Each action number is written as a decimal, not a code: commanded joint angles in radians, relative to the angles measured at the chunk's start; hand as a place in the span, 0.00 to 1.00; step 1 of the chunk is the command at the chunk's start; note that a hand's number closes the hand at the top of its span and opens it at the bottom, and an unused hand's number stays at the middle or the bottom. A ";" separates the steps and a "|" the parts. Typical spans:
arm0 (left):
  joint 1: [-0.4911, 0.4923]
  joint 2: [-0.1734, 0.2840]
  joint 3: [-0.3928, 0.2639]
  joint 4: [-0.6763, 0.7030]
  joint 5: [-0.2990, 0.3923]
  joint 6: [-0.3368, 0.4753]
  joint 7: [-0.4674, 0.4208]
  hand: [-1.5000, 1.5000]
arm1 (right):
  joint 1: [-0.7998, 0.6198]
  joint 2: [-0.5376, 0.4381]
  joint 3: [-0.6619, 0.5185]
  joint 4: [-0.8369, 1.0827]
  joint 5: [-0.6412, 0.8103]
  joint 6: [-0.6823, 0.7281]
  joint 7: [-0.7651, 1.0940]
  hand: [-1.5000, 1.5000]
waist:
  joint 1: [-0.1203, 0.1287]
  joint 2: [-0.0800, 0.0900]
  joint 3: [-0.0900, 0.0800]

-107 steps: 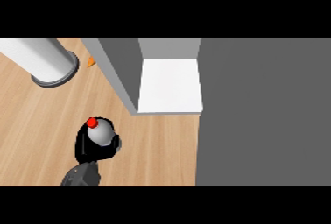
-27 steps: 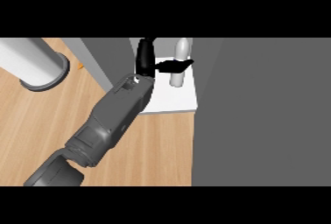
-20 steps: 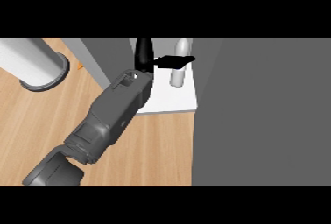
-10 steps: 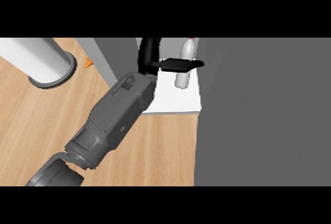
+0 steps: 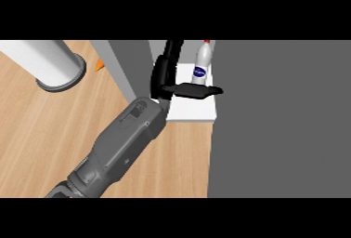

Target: Pick up the bottled water, place it into the cabinet and close the cabinet

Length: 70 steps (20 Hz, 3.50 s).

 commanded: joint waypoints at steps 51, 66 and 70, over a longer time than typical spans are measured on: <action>1.172 0.514 -0.060 -1.232 0.015 -0.086 0.010 0.00 | -0.364 0.068 1.020 -0.208 0.596 -0.114 0.549 1.00 | 0.032 -0.008 -0.010; 1.233 0.589 0.028 -1.285 0.089 -0.184 0.012 0.00 | -0.777 0.140 1.083 -0.036 0.612 -0.295 0.764 1.00 | 0.046 -0.001 -0.012; 1.225 0.580 0.047 -1.278 0.103 -0.191 0.004 0.00 | -0.822 0.138 1.085 -0.014 0.587 -0.320 0.767 1.00 | 0.038 0.003 -0.011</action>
